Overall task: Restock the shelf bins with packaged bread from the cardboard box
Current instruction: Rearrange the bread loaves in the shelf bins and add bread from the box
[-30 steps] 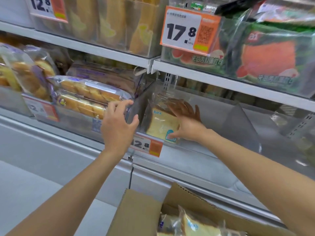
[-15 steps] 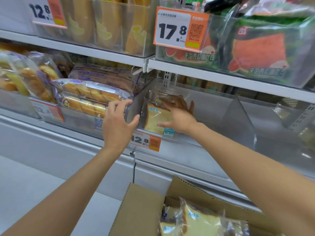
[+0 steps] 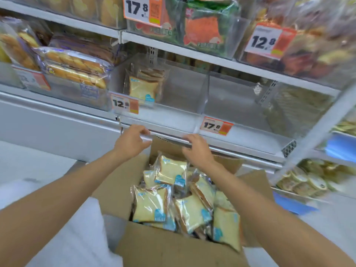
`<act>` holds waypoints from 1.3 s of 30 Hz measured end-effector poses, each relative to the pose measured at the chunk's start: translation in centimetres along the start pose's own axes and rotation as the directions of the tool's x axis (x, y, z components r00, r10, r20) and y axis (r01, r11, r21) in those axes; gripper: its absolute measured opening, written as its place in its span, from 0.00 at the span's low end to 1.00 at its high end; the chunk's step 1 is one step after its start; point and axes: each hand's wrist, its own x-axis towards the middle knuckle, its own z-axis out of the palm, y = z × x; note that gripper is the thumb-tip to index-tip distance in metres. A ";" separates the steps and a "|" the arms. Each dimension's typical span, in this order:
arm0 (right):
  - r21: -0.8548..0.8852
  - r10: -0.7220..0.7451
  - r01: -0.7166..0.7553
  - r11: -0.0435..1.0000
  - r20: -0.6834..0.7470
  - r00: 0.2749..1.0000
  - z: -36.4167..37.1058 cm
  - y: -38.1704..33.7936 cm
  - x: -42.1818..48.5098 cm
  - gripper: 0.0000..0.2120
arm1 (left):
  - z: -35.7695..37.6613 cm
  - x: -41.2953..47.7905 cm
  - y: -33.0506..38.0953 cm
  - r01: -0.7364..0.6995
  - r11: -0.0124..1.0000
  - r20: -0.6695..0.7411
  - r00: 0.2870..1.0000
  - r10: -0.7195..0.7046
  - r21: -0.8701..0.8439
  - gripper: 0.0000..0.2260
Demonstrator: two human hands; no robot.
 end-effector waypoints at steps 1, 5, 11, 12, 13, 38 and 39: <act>-0.026 0.061 -0.059 0.998 0.079 0.995 0.4 1.5 -1.3 0.20 | 0.8 -0.9 -0.5 0.046 0.999 0.033 0.998 -0.046 -0.010 0.12; 0.071 0.260 -0.279 0.958 0.200 0.945 1.0 7.1 -4.5 0.21 | 3.8 -2.4 -1.2 0.224 0.975 0.214 0.952 -0.221 0.008 0.20; 0.164 0.365 -0.393 0.905 0.176 0.914 1.3 12.5 -7.0 0.17 | 10.3 -0.7 -1.7 0.400 0.916 0.380 0.852 -0.361 -0.028 0.21; 0.166 0.370 -0.400 0.901 0.185 0.911 1.5 13.1 -7.3 0.17 | 11.4 -0.6 -1.8 0.440 0.897 0.372 0.840 -0.395 -0.042 0.26; 0.169 0.377 -0.408 0.897 0.192 0.906 1.5 13.6 -7.6 0.17 | 12.4 -0.5 -1.9 0.473 0.879 0.349 0.835 -0.424 -0.063 0.31; 0.300 0.601 -0.637 0.710 0.213 0.770 7.1 12.0 -6.5 0.26 | 6.9 -4.4 -4.7 0.593 0.541 0.296 0.789 -0.538 -0.596 0.34; 0.268 0.646 -0.703 0.659 0.278 0.711 7.4 12.6 -6.1 0.32 | 7.0 -4.4 -4.8 0.600 0.535 0.302 0.784 -0.543 -0.595 0.34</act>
